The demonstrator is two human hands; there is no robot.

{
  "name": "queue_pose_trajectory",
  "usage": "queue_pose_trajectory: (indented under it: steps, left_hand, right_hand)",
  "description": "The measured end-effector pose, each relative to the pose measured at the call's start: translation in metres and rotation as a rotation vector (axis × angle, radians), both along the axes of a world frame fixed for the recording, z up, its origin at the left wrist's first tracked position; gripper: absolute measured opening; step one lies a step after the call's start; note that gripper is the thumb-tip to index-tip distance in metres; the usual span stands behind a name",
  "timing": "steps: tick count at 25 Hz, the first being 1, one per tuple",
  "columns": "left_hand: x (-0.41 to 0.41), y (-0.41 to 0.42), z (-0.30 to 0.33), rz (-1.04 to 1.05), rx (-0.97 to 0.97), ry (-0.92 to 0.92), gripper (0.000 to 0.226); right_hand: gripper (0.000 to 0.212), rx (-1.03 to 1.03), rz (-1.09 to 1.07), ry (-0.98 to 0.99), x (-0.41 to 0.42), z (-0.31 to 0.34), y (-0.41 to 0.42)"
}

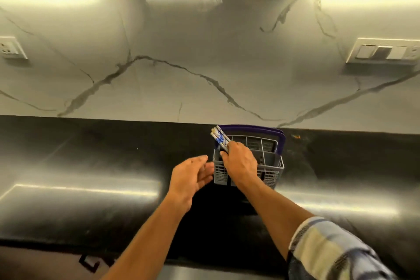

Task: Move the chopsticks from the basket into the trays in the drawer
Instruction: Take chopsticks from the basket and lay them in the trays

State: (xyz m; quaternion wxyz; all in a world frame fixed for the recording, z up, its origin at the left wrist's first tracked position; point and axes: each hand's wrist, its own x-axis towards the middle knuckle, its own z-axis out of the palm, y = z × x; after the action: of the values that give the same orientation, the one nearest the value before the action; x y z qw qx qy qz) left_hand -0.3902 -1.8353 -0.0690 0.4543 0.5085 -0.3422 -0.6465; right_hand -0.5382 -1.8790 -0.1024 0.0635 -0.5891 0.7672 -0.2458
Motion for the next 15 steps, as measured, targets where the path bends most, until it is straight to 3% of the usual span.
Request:
queue_pose_trajectory:
  steps: [9,15]
  left_hand:
    - [0.043,-0.016,-0.013,0.013,0.106,0.066,0.020]
    - [0.040,-0.015,-0.005,-0.044,0.059,0.113,0.022]
  right_hand:
    - [0.021,-0.069,-0.050,0.013,-0.005,-0.010,-0.022]
    - [0.015,0.043,-0.011,-0.073,-0.011,0.008,-0.015]
